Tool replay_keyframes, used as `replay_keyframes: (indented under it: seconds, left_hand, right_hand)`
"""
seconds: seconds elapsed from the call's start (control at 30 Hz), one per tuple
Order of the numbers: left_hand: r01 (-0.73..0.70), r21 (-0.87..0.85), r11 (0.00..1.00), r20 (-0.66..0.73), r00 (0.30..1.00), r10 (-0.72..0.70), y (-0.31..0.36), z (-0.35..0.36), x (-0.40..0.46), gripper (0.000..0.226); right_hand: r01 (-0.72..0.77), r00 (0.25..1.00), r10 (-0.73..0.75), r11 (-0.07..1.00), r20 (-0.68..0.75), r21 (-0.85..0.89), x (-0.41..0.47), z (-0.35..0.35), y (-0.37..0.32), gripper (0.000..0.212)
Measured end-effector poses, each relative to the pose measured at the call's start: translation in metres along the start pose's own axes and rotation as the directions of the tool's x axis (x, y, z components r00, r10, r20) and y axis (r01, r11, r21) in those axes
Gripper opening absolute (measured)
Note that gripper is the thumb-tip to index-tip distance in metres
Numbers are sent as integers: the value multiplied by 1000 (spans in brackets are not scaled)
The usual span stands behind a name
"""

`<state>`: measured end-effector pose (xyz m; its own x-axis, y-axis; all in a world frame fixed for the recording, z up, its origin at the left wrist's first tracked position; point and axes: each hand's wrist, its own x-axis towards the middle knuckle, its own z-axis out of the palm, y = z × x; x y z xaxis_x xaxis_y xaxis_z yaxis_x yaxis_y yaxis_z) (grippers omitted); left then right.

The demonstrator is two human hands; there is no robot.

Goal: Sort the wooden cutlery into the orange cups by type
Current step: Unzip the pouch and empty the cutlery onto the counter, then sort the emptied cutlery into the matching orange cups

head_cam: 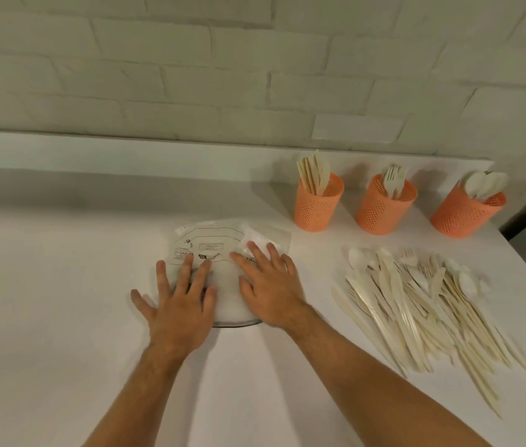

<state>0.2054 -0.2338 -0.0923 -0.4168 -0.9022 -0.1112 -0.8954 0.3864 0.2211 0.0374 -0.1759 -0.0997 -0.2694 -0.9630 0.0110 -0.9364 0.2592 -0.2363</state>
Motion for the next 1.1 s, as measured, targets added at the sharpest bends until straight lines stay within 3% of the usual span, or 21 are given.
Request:
replay_keyframes:
  seconds: [0.1, 0.2, 0.33, 0.4, 0.43, 0.47, 0.53, 0.6, 0.67, 0.8, 1.0, 1.1]
  left_hand:
    - [32, 84, 996, 53, 998, -37, 1, -3, 8, 51]
    - [41, 123, 992, -2, 999, -41, 4, -7, 12, 46]
    - [22, 14, 1000, -343, 939, -16, 20, -26, 4, 41]
    - [-27, -70, 997, -491, 871, -11, 42, -42, -10, 30]
    - [-69, -127, 990, -497, 868, -3, 56, -49, -20, 23]
    - [-103, -209, 973, -422, 907, 6, 72, -52, -31, 18]
    - [-77, -277, 958, -85, 995, 55, 109, -49, -54, 31]
    - [-35, -170, 985, 256, 964, 78, 148, -37, -73, 52]
    - [-49, -124, 991, 385, 918, 94, 183, -22, -85, 63]
    - [-22, -204, 979, 387, 916, 101, 237, -2, -87, 69]
    - [107, -269, 957, 356, 935, -4, 277, 18, -79, 81]
    - [146, -330, 933, 336, 941, -28, 288, 21, -75, 76]
  right_hand:
    - [-6, 994, 5, 1000, 107, 10, 9, -4, 0, 51]
    - [-18, 985, -13, 984, 171, 175, 11, -22, 3, 50]
    - [-1, 999, 14, 965, -46, 261, -14, -61, 19, 43]
    - [-80, 987, 115, 958, -115, 275, -36, -84, 40, 37]
    - [-150, 971, 197, 941, -132, 302, -50, -97, 54, 33]
    - [-240, 946, 297, 912, -129, 333, -65, -109, 70, 29]
    - [-429, 876, 478, 834, -66, 347, -96, -130, 104, 30]
    - [-561, 820, 571, 790, 33, 247, -122, -139, 133, 37]
    - [-619, 786, 607, 772, 121, 149, -138, -140, 150, 42]
    - [-621, 781, 605, 780, 155, 83, -149, -125, 165, 67]
    - [-560, 828, 551, 811, 103, 166, -160, -116, 182, 46]
    - [-549, 835, 540, 814, 102, 190, -160, -115, 180, 51]
